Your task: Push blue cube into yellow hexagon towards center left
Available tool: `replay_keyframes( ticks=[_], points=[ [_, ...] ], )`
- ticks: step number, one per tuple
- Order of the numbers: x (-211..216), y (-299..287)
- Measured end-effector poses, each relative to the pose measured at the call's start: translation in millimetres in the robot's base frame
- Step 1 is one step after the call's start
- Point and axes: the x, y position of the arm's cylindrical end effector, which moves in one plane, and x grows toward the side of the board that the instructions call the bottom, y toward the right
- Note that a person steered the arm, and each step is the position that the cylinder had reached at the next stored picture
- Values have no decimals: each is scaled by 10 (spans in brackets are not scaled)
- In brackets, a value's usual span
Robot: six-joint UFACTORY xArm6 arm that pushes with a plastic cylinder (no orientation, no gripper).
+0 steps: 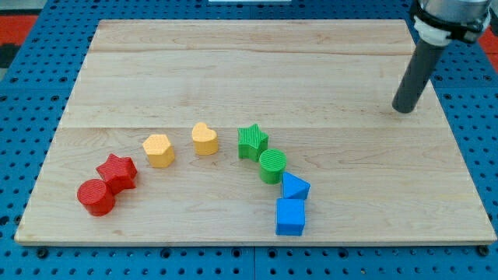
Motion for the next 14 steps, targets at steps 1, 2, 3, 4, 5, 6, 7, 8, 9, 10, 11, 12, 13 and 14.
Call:
replay_keyframes(
  ticks=[1,2,3,4,5,6,7,8,9,10,11,12,13,14],
  points=[
    [282,-360],
    [987,-528],
    [1548,-720],
    [1864,-752],
    [1786,-1181],
    [1937,-1862],
    [1824,-1952],
    [1739,-2471],
    [1942,-2545],
    [1452,-2804],
    [930,-3357],
    [934,-3730],
    [690,-3806],
    [183,-3912]
  ],
)
